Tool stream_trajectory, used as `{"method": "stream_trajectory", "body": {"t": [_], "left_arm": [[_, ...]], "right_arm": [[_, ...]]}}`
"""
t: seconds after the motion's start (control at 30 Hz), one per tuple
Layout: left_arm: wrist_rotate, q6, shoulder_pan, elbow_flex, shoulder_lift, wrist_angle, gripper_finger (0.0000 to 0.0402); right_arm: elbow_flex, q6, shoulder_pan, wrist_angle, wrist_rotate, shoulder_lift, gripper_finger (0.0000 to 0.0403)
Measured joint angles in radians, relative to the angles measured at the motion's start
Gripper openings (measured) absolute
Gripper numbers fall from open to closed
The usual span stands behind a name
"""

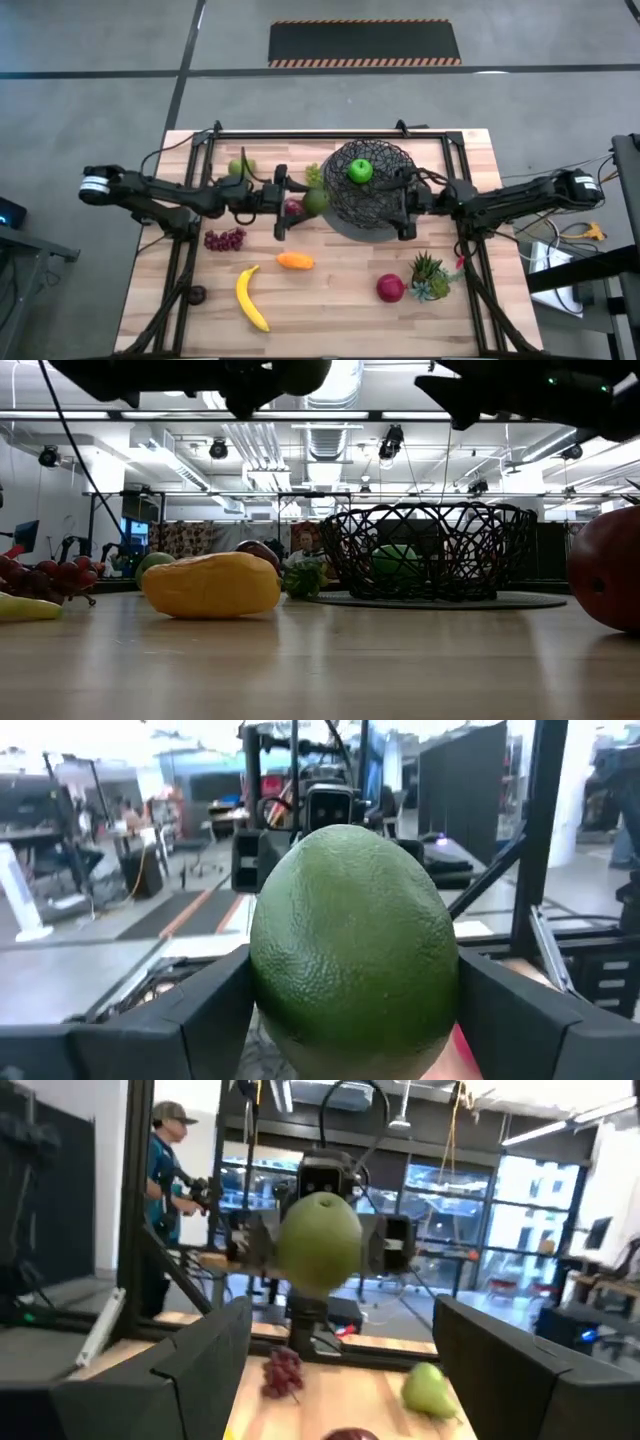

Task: Build produce basket
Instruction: Put the lime into the wire basket

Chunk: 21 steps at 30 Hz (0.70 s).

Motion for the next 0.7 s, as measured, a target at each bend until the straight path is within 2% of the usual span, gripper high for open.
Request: {"method": "stream_trajectory", "body": {"t": [0.13,0.3,0.57,0.7], "left_arm": [[0.05,0.035,0.001,-0.009,0.045,0.074,0.0279],[0.06,0.077,0.0,-0.004,0.104,0.162,0.0279],[0.063,0.094,0.001,0.005,0.191,0.293,0.0279],[0.067,0.097,0.001,0.013,0.235,0.343,0.0279]], "right_arm": [[0.078,0.001,0.021,-0.001,-0.01,0.083,0.0319],[0.187,0.005,0.023,0.007,-0.026,0.18,0.0336],[0.314,0.016,0.023,0.005,-0.027,0.326,0.0339],[0.36,0.061,0.022,0.005,-0.09,0.382,0.0337]]}}
